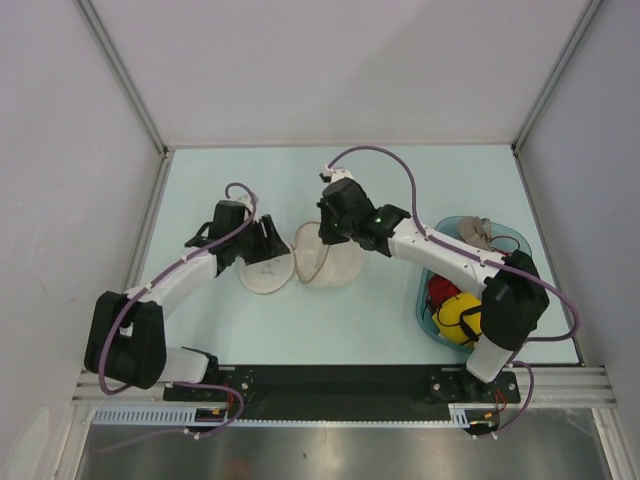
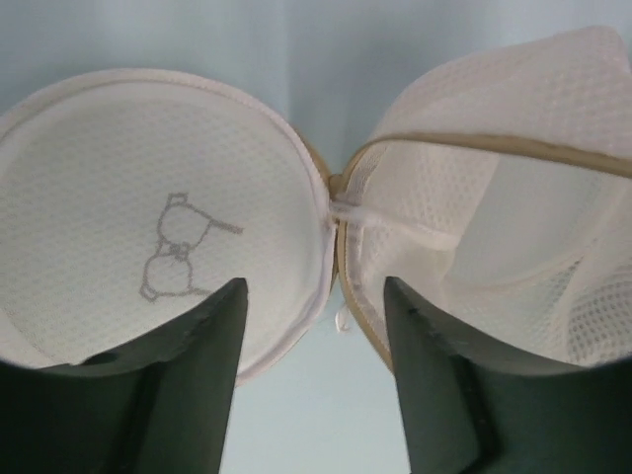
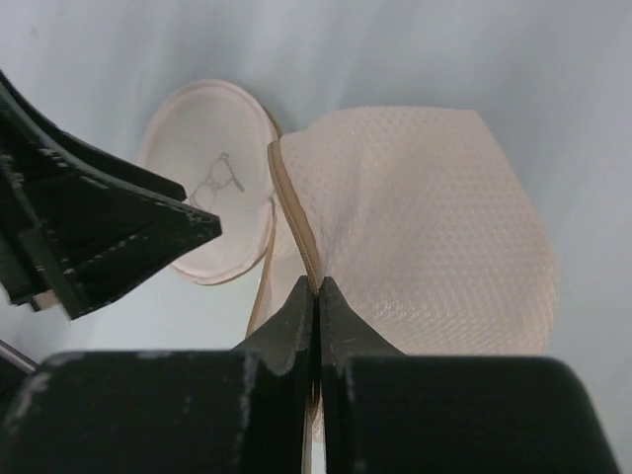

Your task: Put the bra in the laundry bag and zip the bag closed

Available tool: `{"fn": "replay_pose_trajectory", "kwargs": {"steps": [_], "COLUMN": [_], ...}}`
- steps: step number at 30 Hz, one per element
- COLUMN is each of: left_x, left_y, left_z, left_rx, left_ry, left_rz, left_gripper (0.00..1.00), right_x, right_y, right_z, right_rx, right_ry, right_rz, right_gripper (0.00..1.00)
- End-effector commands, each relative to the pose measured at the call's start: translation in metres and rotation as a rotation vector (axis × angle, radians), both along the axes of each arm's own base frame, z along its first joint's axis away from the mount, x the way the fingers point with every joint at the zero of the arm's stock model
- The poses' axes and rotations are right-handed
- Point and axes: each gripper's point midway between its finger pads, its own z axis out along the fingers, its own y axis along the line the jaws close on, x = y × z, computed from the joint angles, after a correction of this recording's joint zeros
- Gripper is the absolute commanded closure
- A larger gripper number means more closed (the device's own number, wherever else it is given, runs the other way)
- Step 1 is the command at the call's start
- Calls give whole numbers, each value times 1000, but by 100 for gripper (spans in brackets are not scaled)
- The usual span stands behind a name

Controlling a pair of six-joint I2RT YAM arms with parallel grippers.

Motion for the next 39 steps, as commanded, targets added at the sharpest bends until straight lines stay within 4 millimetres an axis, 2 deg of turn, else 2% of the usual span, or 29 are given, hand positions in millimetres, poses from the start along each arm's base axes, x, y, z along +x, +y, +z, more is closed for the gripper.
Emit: {"fn": "replay_pose_trajectory", "kwargs": {"steps": [1,2,10,11,12,14,18,21,22,24,25,27,28,30,31,32,34,35,36,38,39], "left_x": [10,10,26,29,29,32,34,34,36,39,40,48,45,50,44,45,36,33,25,17,5], "left_y": [-38,-46,-71,-76,-78,-82,-74,-70,-69,-66,-64,-57,-51,-39,-31,-25,-11,-7,0,8,14], "left_z": [8,7,-28,-27,-39,-47,-71,-86,-88,-90,-88,-78,-65,-41,-34,-6,15,46,54,92,95], "left_rx": [-119,-120,-75,-71,-63,-53,1,29,37,54,66,118,138,198,234,239,286,277,297,302,325], "left_ry": [-67,-73,-14,-20,10,24,65,94,91,85,79,50,41,-12,-6,-71,-90,-161,-157,-226,-195], "left_rz": [-83,-104,-119,-128,-123,-117,-58,-38,-32,-20,-16,-5,-4,11,17,21,35,37,32,32,14], "left_gripper": [28,22,21,21,21,23,25,37,47,60,76,88,100,100,100,100,100,100,100,100,100], "right_x": [2,6,9,9,10,11,9,9,9,8,8,6,6,5,5,6,3,3,2,3,2], "right_y": [-7,-13,-27,-29,-32,-32,-35,-38,-40,-38,-38,-38,-38,-36,-35,-32,-30,-24,-20,-15,-4], "right_z": [-2,-5,-13,-13,-15,-12,-14,-16,-18,-18,-17,-16,-15,-11,-10,-4,-3,5,8,15,28], "right_rx": [96,100,118,122,128,139,143,142,143,152,151,148,146,121,111,100,78,74,69,52,54], "right_ry": [31,42,61,62,73,69,75,77,83,90,89,91,89,75,69,47,44,24,15,-4,-36], "right_rz": [32,17,27,27,27,32,38,35,31,40,41,45,47,55,60,63,67,72,76,77,86], "right_gripper": [100,100,100,100,100,100,100,100,100,100,100,100,100,100,100,100,100,100,100,100,100]}}
